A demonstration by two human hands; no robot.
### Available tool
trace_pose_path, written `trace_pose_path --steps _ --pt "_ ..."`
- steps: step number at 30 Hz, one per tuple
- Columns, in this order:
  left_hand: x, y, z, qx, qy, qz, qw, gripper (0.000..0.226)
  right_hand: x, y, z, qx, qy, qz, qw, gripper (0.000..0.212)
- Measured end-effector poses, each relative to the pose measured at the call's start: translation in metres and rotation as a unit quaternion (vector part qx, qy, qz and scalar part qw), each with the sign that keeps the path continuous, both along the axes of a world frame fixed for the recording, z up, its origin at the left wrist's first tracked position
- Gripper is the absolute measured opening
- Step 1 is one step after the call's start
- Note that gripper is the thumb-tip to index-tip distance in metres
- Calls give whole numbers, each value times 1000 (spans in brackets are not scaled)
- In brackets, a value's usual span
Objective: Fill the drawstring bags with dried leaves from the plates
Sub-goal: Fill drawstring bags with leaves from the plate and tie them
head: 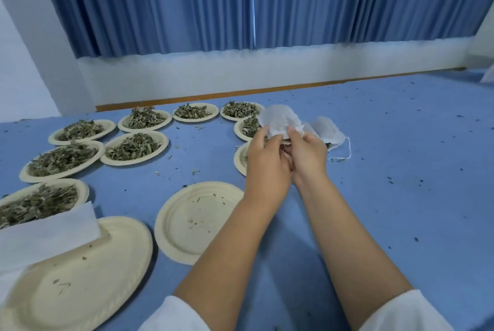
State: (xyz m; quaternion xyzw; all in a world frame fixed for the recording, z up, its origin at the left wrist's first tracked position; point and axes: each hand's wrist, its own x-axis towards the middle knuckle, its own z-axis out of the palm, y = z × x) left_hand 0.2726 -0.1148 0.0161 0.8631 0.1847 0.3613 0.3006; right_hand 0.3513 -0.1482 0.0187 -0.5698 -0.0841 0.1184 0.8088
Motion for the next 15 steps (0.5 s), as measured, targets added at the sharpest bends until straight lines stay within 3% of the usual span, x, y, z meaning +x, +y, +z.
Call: trace_pose_path --steps 5,10,13,15 --pt "62 -5 1 -23 52 -73 996 46 61 -10 -5 -12 -10 -61 998 13" --pt "110 -5 3 -41 71 -85 993 46 107 -14 -11 -50 -11 -100 994 32" --pt "126 -2 -3 -56 114 -97 987 45 126 -16 -23 -123 -19 -124 984 45" --pt "132 -1 -9 -61 150 -96 982 43 131 -18 -33 -169 -27 -125 977 42"
